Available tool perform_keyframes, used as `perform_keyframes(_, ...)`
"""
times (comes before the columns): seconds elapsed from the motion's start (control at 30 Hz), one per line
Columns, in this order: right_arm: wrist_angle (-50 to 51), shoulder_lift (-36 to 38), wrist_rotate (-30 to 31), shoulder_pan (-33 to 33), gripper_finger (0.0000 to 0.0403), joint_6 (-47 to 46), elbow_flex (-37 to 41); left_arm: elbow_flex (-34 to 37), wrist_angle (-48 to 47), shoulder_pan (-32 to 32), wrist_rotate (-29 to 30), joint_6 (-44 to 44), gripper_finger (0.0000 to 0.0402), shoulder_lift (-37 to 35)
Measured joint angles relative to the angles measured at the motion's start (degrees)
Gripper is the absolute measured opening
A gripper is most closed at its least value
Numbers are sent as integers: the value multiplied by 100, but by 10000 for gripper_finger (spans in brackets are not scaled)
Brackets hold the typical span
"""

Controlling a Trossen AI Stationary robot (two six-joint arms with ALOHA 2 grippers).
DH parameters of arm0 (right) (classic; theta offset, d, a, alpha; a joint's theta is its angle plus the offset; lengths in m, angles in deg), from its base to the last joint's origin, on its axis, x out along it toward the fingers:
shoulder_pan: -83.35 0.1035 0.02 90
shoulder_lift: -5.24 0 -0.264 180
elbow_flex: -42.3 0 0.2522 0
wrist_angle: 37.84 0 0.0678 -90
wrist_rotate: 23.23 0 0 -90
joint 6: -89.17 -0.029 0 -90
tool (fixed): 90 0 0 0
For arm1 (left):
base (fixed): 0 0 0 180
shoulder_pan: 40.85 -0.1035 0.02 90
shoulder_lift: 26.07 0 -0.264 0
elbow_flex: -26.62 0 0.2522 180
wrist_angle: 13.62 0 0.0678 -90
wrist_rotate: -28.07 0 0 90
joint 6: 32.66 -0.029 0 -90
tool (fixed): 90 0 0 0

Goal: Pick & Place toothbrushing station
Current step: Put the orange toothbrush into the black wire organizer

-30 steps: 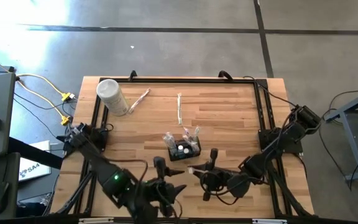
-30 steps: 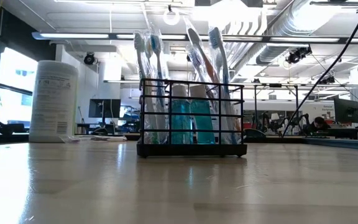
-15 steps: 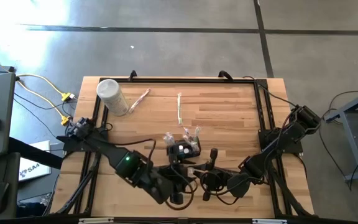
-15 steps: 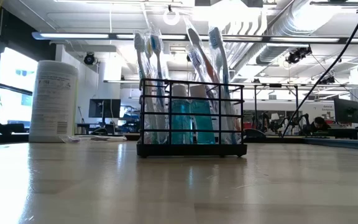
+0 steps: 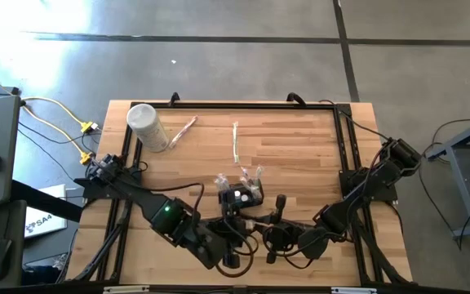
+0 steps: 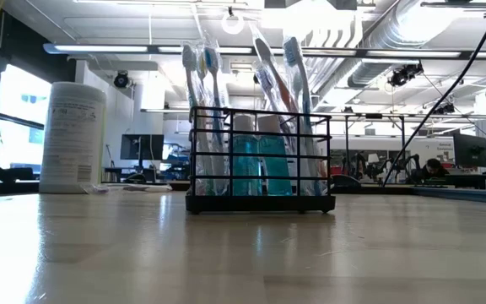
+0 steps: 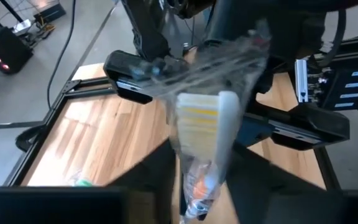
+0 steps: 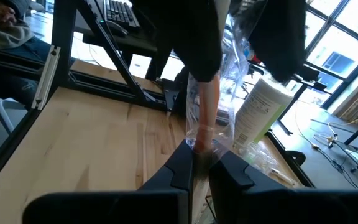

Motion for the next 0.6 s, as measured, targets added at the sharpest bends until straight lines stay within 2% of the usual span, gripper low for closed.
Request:
perform_keyframes(0.17, -2, 0, 6, -4, 19, -7, 0, 0, -10, 4, -7, 1, 20, 0)
perform_keyframes(0.27, 35, 0, -5, -4, 22, -88, 0, 0, -32, 2, -21, 26, 19, 1)
perform_keyframes(0.33, 48, -2, -20, -4, 37, -222, 0, 0, -78, 2, -20, 49, 21, 2)
perform_keyframes(0.5, 55, -2, 4, 27, 117, -222, 0, 0, -161, 2, -26, 107, 11, 4)
perform_keyframes(0.6, 82, 20, 225, 115, 168, -186, 0, 0, -443, 53, -22, 284, 11, -25)
